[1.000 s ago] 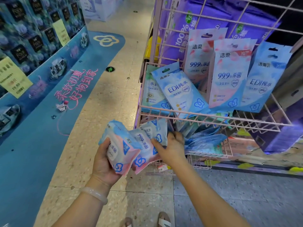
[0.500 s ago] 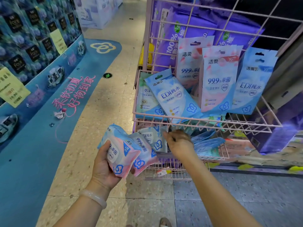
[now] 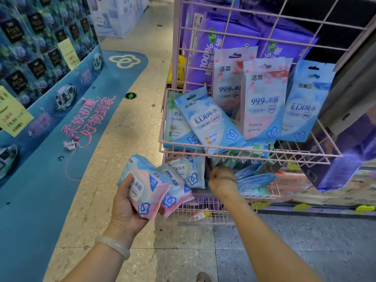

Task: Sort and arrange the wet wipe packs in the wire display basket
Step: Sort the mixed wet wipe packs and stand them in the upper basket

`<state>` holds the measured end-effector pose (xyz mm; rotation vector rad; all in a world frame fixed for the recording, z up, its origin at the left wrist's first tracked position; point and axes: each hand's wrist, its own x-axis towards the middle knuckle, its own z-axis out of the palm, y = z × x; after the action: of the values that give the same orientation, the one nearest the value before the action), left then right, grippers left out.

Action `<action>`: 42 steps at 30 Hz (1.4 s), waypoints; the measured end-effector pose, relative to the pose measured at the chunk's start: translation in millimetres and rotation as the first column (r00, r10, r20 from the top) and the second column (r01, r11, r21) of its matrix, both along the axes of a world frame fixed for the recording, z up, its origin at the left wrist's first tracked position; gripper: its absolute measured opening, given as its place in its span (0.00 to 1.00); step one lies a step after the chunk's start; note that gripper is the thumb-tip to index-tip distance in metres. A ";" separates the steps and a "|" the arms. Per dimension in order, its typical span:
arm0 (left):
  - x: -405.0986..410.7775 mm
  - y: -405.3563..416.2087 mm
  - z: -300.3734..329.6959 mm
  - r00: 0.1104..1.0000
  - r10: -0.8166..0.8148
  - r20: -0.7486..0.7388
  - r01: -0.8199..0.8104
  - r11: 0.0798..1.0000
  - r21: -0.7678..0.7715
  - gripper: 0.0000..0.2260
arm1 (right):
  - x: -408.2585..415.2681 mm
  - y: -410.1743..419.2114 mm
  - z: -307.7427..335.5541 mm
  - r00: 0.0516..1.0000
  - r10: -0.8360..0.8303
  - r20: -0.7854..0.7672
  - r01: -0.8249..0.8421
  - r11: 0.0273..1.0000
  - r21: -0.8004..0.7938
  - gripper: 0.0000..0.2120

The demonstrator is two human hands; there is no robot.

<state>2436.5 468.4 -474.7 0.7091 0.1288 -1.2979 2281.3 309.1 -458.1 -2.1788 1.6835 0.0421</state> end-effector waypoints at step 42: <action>-13.3 -26.7 -2.0 0.996 -0.009 0.087 0.016 0.997 -0.075 0.14 | -53.5 58.6 -9.2 0.724 0.085 0.684 0.062 0.980 -0.188 0.13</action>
<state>2423.2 441.7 -476.7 0.7009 0.0047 -1.2749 2227.8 367.7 -467.3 -1.9555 1.2565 -0.8733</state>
